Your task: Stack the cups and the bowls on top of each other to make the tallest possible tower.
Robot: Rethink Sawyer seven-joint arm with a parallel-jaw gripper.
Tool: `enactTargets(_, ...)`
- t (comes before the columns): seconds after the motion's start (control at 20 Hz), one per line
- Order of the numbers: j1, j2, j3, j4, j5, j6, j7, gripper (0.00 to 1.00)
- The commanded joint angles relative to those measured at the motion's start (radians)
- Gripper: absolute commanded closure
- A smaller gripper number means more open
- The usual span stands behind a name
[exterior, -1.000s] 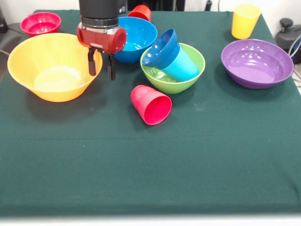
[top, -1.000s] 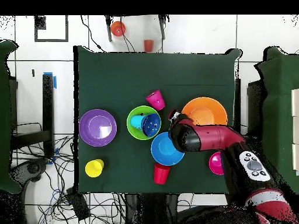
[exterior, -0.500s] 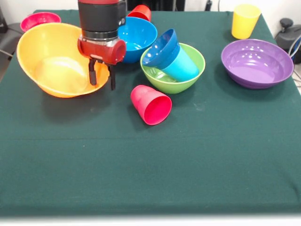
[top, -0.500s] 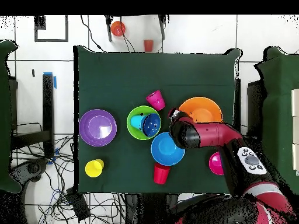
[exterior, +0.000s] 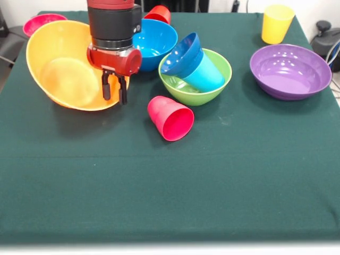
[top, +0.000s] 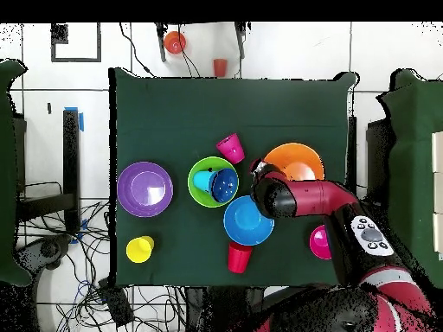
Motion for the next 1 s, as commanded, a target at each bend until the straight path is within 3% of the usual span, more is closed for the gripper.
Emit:
enactTargets(0.05, 0.058, 0.042, -0.025, -0.031, -0.09, -0.019, -0.046, 1.0)
enactTargets(0.65, 0.097, 0.091, -0.068, -0.07, -0.074, -0.068, -0.024, 1.0)
enactTargets(0.85, 0.079, 0.039, -0.041, -0.031, -0.05, -0.013, -0.045, 1.0)
enactTargets(1.0, 0.07, -0.083, -0.033, 0.057, -0.025, 0.085, -0.08, 1.0)
